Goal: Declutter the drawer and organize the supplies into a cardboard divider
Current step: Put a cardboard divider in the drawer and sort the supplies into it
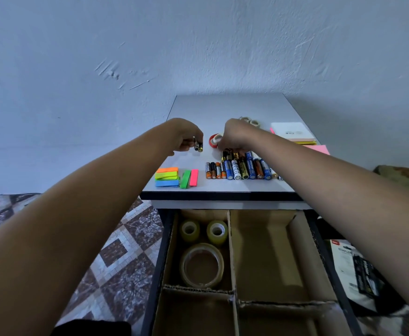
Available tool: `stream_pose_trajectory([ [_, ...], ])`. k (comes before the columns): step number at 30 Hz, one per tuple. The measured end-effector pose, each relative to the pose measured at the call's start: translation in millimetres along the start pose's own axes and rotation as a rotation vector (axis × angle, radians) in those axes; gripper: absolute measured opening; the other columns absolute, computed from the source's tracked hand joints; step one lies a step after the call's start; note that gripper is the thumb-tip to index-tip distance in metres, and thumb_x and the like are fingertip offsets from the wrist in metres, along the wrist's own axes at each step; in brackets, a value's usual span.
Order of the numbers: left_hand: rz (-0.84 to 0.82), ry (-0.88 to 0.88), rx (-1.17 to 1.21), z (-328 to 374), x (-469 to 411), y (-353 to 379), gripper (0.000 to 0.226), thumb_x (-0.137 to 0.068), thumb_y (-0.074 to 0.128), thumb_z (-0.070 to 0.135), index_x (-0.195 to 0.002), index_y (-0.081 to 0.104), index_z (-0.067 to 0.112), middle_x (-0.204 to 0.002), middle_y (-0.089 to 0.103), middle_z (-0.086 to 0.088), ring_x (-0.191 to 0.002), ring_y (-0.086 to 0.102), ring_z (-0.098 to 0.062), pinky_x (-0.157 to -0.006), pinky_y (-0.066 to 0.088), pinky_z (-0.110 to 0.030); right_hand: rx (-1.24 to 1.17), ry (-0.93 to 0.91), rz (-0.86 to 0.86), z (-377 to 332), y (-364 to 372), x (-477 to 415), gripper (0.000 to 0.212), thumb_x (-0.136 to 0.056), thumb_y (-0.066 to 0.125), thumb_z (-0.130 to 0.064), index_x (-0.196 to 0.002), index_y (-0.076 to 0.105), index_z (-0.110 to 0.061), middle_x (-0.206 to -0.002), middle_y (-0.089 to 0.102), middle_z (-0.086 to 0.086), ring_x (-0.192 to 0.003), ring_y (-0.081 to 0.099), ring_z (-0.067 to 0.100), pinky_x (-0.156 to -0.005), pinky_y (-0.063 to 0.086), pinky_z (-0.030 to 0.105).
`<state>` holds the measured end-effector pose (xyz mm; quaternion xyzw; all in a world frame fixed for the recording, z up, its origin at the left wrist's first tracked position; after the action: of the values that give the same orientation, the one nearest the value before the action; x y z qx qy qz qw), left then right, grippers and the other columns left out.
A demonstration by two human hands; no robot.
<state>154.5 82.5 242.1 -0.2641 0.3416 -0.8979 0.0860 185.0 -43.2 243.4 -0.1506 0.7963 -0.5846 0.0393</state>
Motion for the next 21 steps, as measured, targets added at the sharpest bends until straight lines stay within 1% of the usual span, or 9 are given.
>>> stream_pose_trajectory([
  [2,0.004,-0.004,0.016,-3,1,-3,0.028,-0.089,0.056,0.023,-0.064,0.046,0.016,-0.063,0.045,0.005,-0.056,0.040,-0.008,-0.083,0.029,-0.034,0.038,-0.009,0.010,-4,2,-1,0.036,-0.089,0.057,-0.015,-0.058,0.039,-0.010,-0.057,0.042,0.005,-0.048,0.040,0.015,-0.043,0.031,0.022],
  [5,0.005,-0.005,0.024,-7,1,-4,0.027,-0.089,0.056,0.024,-0.065,0.047,0.017,-0.063,0.046,0.005,-0.056,0.041,-0.008,-0.082,0.030,-0.033,0.029,-0.010,0.000,-8,4,-5,0.034,-0.088,0.059,-0.016,-0.059,0.042,-0.009,-0.058,0.045,0.004,-0.048,0.042,0.014,-0.042,0.031,0.022],
  [9,0.007,-0.006,0.055,-12,1,-6,0.026,-0.088,0.057,0.024,-0.066,0.048,0.016,-0.064,0.047,0.004,-0.057,0.042,-0.007,-0.082,0.031,-0.034,0.102,-0.002,0.045,-8,4,-8,0.035,-0.087,0.058,-0.015,-0.059,0.037,-0.011,-0.059,0.038,0.003,-0.050,0.035,0.014,-0.044,0.025,0.024],
  [11,0.013,0.000,0.063,-13,1,-8,0.026,-0.088,0.057,0.024,-0.065,0.048,0.015,-0.064,0.047,0.004,-0.058,0.043,-0.007,-0.082,0.031,-0.034,0.167,0.006,0.013,-9,8,-9,0.034,-0.084,0.062,-0.015,-0.059,0.039,-0.011,-0.059,0.041,0.003,-0.053,0.039,0.016,-0.044,0.027,0.024],
  [13,0.016,0.003,0.063,-14,1,-9,0.026,-0.088,0.057,0.023,-0.065,0.048,0.015,-0.064,0.047,0.004,-0.058,0.043,-0.007,-0.082,0.031,-0.034,0.192,0.013,-0.013,-12,14,-10,0.036,-0.084,0.065,-0.021,-0.062,0.040,-0.010,-0.062,0.043,0.004,-0.062,0.046,0.019,-0.046,0.030,0.024],
  [14,0.019,0.004,0.066,-15,2,-9,0.026,-0.088,0.057,0.023,-0.065,0.048,0.015,-0.064,0.047,0.004,-0.058,0.043,-0.007,-0.082,0.032,-0.034,0.176,0.015,-0.022,-14,17,-12,0.037,-0.084,0.066,-0.024,-0.063,0.039,-0.010,-0.063,0.044,0.004,-0.063,0.047,0.020,-0.047,0.030,0.024],
  [18,0.031,0.020,0.087,-17,3,-9,0.025,-0.087,0.058,0.022,-0.065,0.048,0.016,-0.065,0.047,0.005,-0.058,0.043,-0.008,-0.082,0.033,-0.033,0.105,0.049,-0.044,-22,22,-17,0.035,-0.083,0.067,-0.026,-0.064,0.043,-0.010,-0.063,0.047,0.004,-0.054,0.043,0.015,-0.047,0.032,0.025],
  [21,0.041,0.025,0.118,-19,4,-12,0.025,-0.087,0.058,0.020,-0.065,0.048,0.016,-0.065,0.047,0.004,-0.059,0.044,-0.008,-0.081,0.036,-0.033,0.063,0.073,-0.042,-23,23,-16,0.032,-0.080,0.067,-0.020,-0.060,0.043,-0.011,-0.057,0.049,0.003,-0.049,0.044,0.014,-0.046,0.033,0.022],
])
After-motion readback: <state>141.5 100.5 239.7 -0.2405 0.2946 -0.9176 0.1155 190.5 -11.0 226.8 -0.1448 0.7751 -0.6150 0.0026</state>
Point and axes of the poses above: each hand's wrist, its own x-axis away from the middle knuckle, its own y-axis out of the palm, z = x × y, the point moved 4 cm from there along -x, towards the middle knuckle
